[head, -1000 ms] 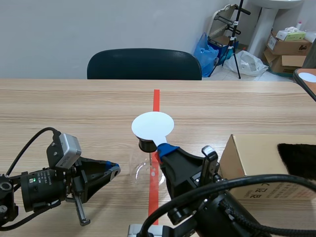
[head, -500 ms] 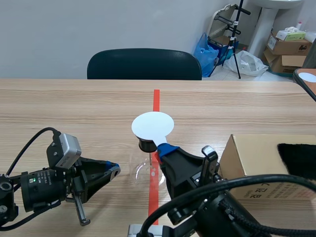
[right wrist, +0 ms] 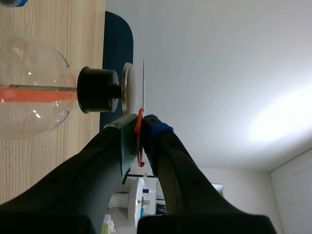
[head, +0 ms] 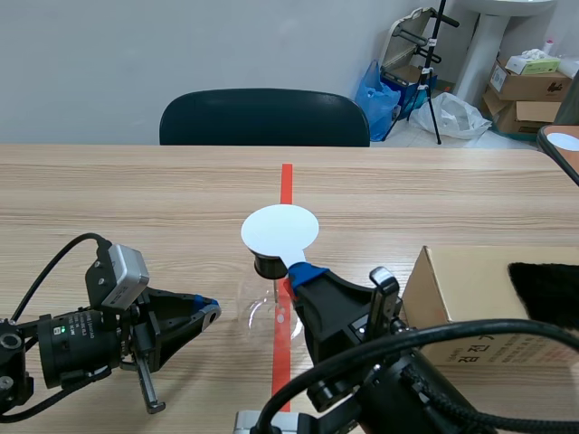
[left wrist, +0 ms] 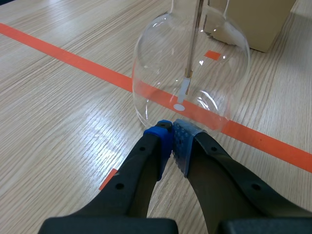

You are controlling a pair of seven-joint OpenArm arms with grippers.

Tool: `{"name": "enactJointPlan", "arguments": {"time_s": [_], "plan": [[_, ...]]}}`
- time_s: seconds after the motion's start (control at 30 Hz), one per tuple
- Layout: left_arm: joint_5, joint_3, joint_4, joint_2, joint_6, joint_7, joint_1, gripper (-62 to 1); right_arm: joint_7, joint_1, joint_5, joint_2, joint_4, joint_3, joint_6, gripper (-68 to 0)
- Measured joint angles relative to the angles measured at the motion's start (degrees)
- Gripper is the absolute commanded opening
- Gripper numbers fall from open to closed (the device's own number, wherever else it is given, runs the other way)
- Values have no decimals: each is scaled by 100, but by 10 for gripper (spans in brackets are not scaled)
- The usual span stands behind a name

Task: Do the electroscope experiment

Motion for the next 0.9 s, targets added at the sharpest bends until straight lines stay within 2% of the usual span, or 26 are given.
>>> {"name": "enactJointPlan", "arguments": {"time_s": [0.2, 0.33, 0.7, 0.9], "plan": [[0, 0, 0, 0, 0, 0, 0, -579, -17, 0, 0, 0, 0, 0, 0, -665], [0, 0, 0, 0, 0, 0, 0, -579, -315, 0, 0, 0, 0, 0, 0, -665], [0, 0, 0, 0, 0, -2, 0, -579, -1773, 0, 4, 0, 0, 0, 0, -665], [0, 0, 0, 0, 0, -2, 0, -579, -2400, 0, 4, 0, 0, 0, 0, -665]]}}
